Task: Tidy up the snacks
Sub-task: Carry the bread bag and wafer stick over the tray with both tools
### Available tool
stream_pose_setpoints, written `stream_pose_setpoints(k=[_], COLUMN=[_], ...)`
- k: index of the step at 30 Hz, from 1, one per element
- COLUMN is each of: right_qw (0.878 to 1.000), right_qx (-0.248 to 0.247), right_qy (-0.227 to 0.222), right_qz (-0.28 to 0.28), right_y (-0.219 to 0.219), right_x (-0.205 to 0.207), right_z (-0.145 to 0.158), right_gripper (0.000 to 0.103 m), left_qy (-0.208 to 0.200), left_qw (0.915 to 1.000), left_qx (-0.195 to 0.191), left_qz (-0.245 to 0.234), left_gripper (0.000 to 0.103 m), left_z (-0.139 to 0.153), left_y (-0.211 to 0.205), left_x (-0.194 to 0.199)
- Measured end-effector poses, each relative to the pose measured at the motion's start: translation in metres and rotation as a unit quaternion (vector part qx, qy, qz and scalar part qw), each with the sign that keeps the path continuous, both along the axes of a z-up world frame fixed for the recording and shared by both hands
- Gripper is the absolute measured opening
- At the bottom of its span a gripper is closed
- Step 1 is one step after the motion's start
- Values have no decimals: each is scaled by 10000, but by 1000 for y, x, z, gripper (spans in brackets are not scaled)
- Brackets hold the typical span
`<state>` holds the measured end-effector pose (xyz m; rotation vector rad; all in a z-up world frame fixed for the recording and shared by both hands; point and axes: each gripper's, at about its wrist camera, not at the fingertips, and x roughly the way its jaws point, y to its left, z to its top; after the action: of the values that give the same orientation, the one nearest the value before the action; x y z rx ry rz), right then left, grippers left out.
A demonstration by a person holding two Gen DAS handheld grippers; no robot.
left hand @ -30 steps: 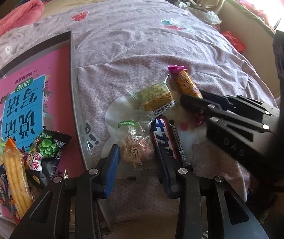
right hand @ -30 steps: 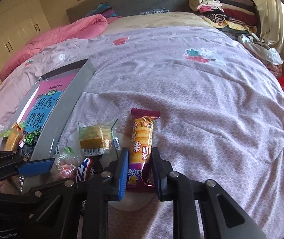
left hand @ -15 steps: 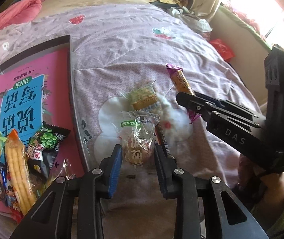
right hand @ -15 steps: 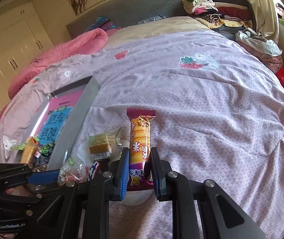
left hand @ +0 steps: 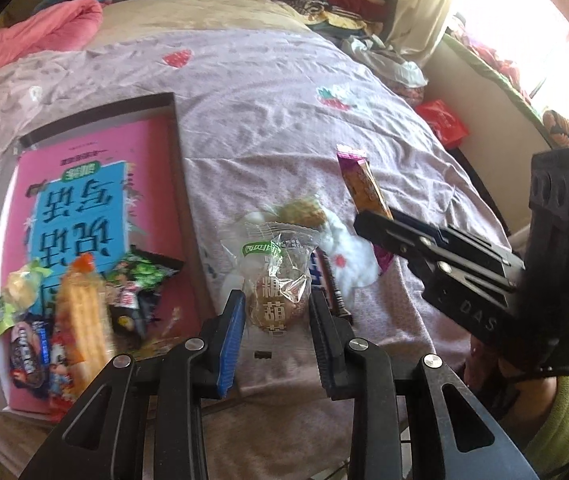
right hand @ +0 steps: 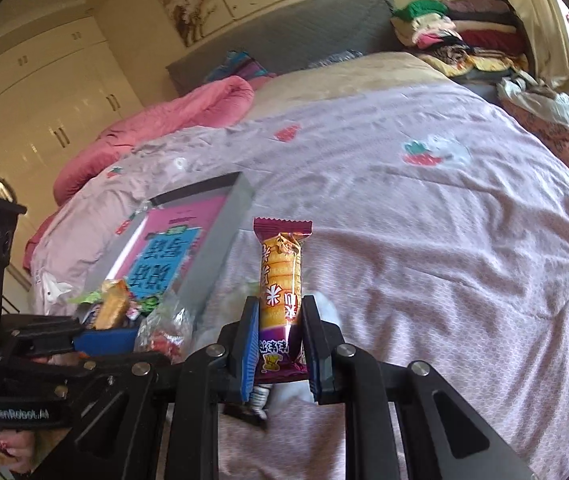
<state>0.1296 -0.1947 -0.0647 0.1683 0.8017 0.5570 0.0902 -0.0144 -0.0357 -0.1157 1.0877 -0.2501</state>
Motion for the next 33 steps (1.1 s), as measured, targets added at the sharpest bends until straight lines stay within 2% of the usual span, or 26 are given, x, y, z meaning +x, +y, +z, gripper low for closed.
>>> stream_pose_setpoints(k=[9,20,33], right_qw=[9992,9958,9924], right_qx=[57,124,16], right_qy=[-55,-156,-166], right_qz=[389,890,1222], right_y=[28,67,104], right_x=[-16,-41,-57], right_z=[9,22,26], right_gripper=[21,21,21], left_qy=[-156,-311,-237], left_qw=[9989,9929,9846], left_qx=[-52,-56,-40], left_qz=[446,1143,1729], left_gripper=[33,33,33], left_z=[15,28,20], left_y=[44,108,167], left_x=[-11,-25,-42])
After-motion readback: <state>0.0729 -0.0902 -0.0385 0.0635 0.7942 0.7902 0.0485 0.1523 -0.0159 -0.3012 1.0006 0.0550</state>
